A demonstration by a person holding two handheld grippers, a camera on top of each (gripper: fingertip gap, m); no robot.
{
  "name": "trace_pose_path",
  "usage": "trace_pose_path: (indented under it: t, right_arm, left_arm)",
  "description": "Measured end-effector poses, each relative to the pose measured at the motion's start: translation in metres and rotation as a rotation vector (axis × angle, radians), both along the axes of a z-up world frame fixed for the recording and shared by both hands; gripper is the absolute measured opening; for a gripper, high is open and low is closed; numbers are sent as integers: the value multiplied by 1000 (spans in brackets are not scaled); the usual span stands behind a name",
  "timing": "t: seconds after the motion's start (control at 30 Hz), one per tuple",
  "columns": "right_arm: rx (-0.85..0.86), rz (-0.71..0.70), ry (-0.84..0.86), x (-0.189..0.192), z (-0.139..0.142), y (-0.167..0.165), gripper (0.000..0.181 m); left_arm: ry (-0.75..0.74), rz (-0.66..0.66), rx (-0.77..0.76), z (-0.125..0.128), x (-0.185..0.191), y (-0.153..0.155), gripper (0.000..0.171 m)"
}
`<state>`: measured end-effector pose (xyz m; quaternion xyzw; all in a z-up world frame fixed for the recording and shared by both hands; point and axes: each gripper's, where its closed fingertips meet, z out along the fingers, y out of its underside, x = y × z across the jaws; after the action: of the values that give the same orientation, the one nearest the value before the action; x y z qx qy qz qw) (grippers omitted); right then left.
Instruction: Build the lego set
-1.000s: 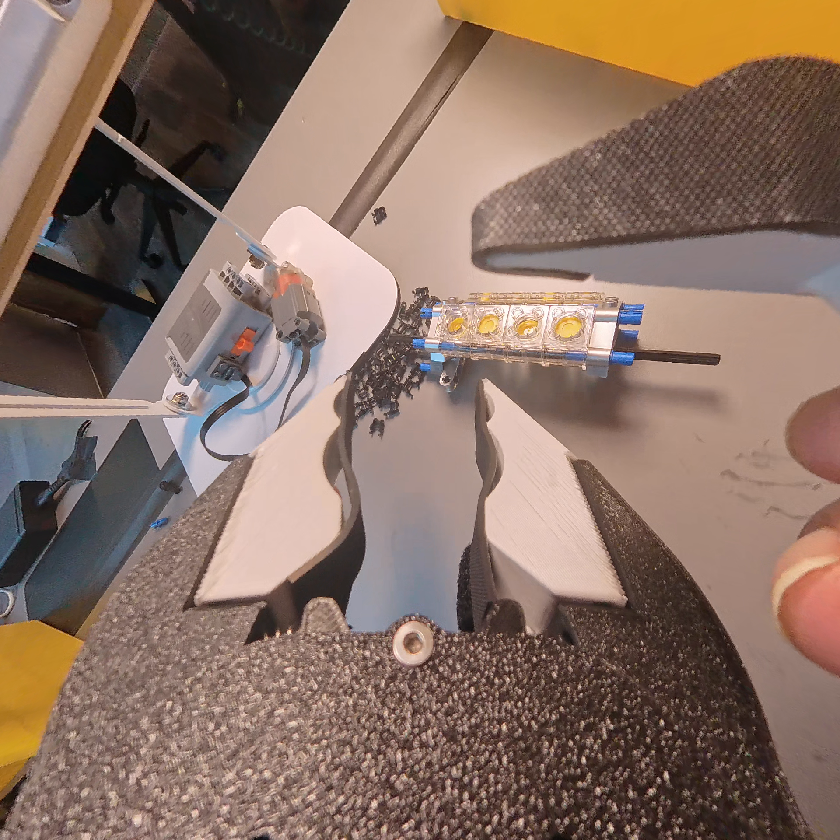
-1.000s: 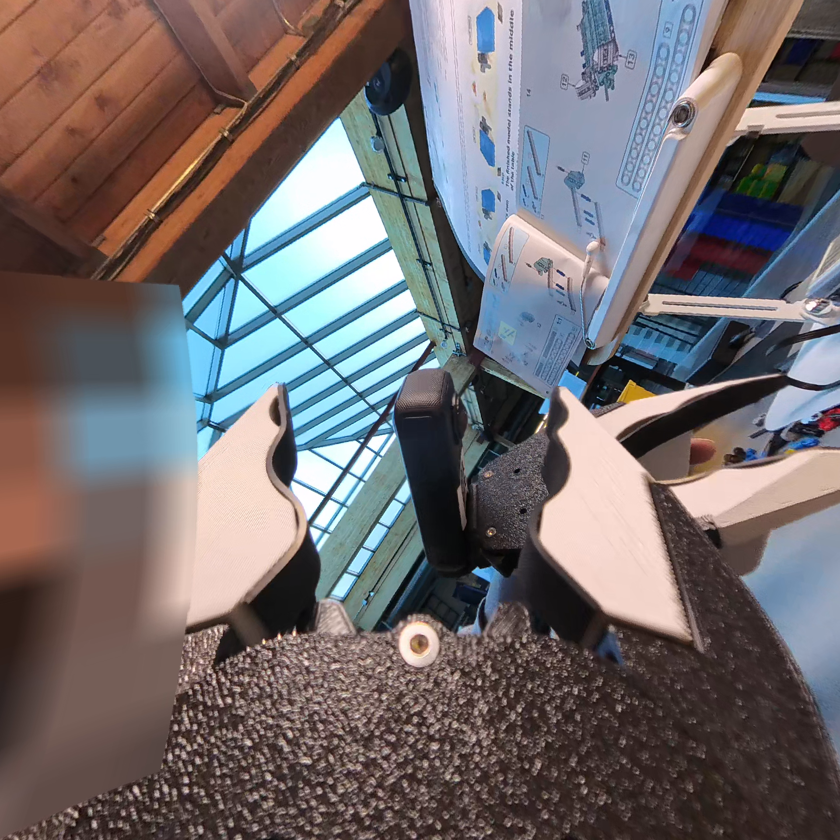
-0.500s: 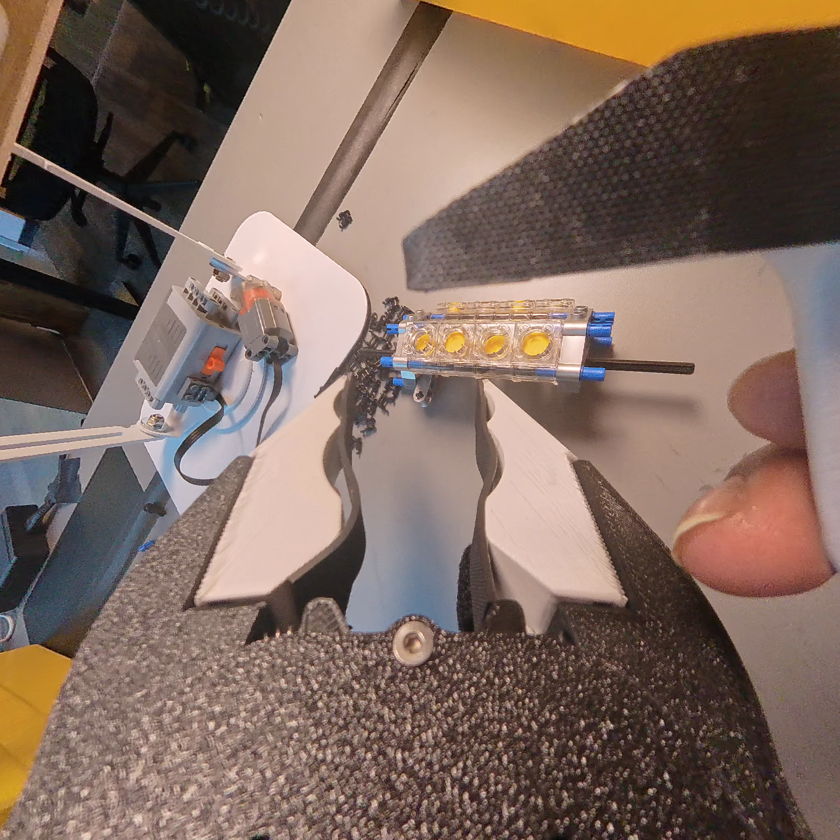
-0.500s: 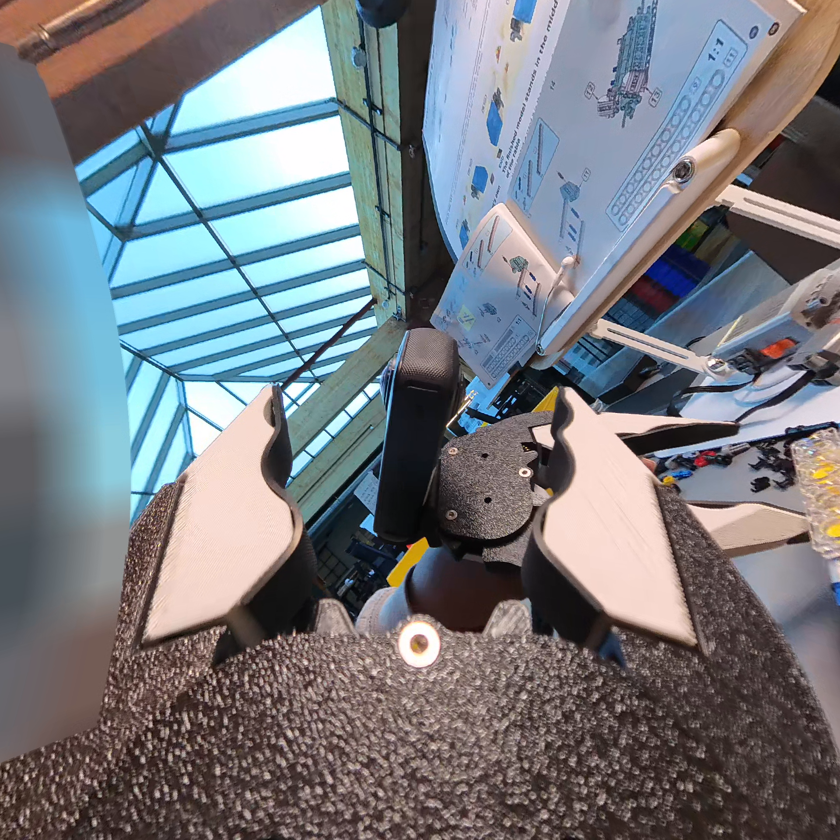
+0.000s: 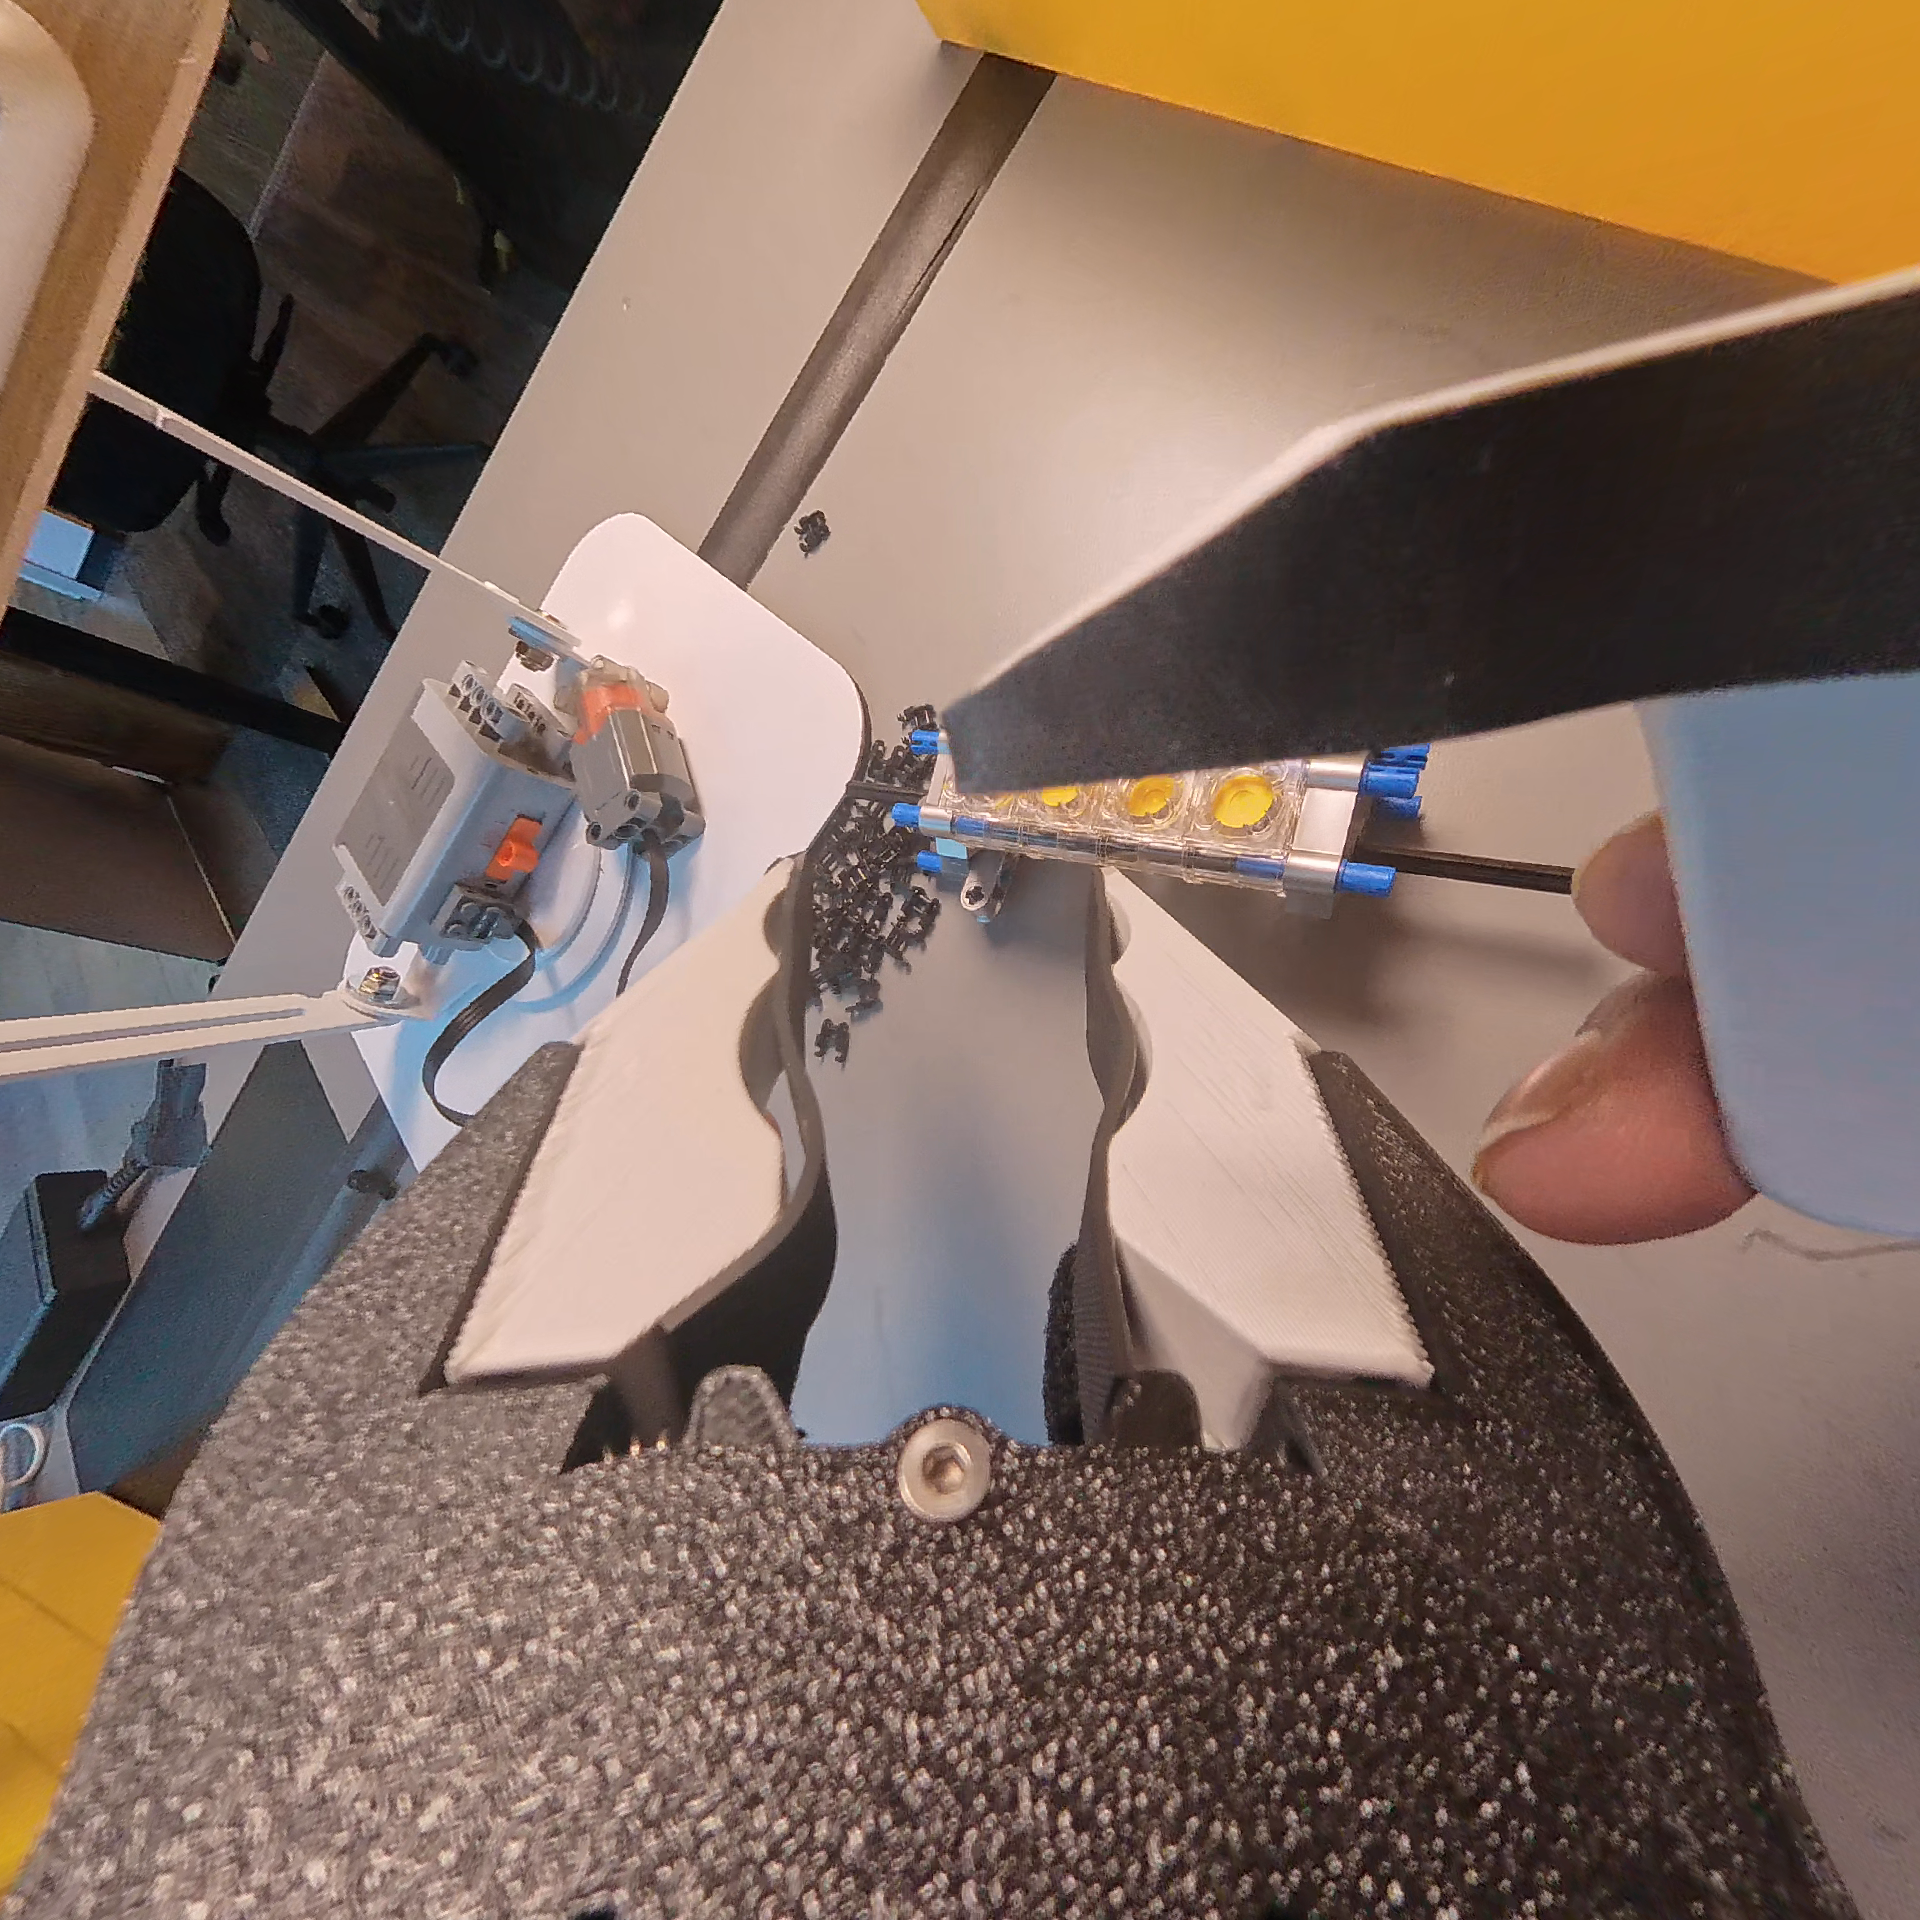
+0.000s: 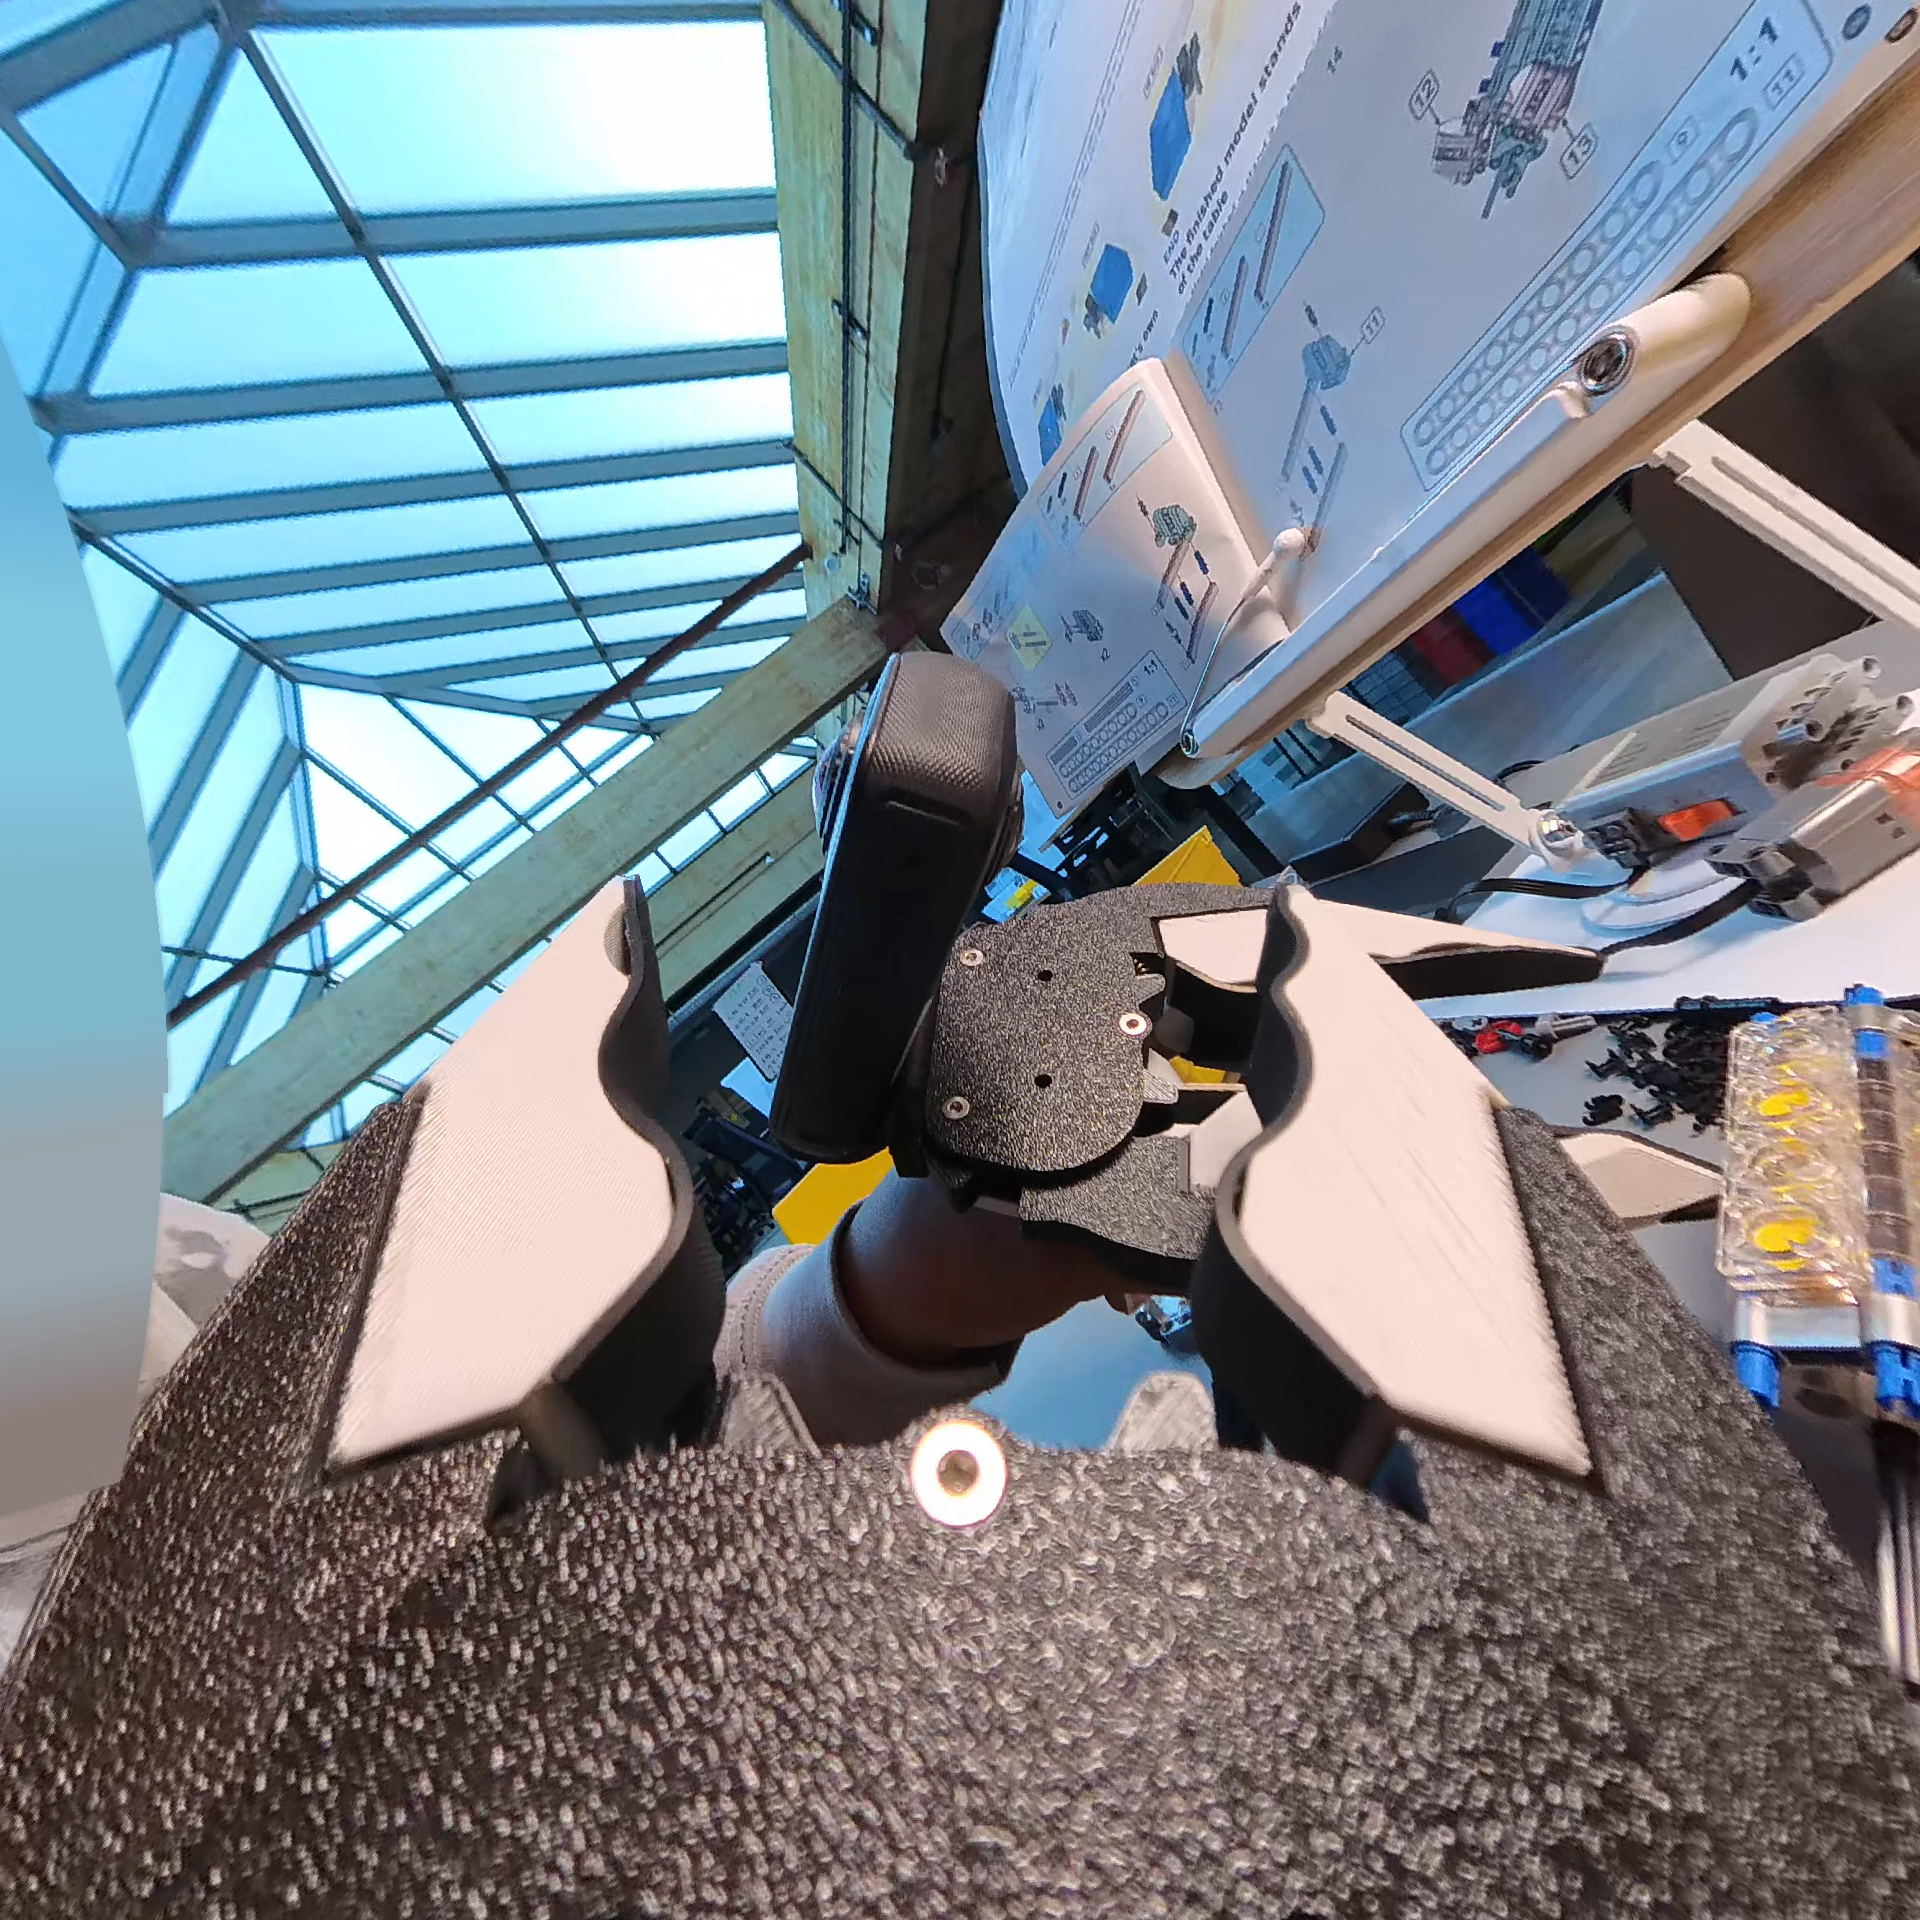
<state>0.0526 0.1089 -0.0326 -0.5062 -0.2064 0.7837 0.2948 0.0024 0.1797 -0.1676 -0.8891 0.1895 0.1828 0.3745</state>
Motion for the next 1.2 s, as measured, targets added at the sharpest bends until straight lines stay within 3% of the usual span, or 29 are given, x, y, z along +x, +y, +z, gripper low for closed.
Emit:
trace_pose_path:
  t: [0.53,0.87,1.2]
  right_arm:
    - [-22,24,26,4,0,-1,108]
    - [-209,82,136,13,6,9,108]
    - [-218,85,151,16,5,12,107]
  left_arm:
    - [-6,2,5,1,-1,0,50]
    - [-6,6,8,3,-1,1,50]
    - [-6,6,5,4,-1,0,50]
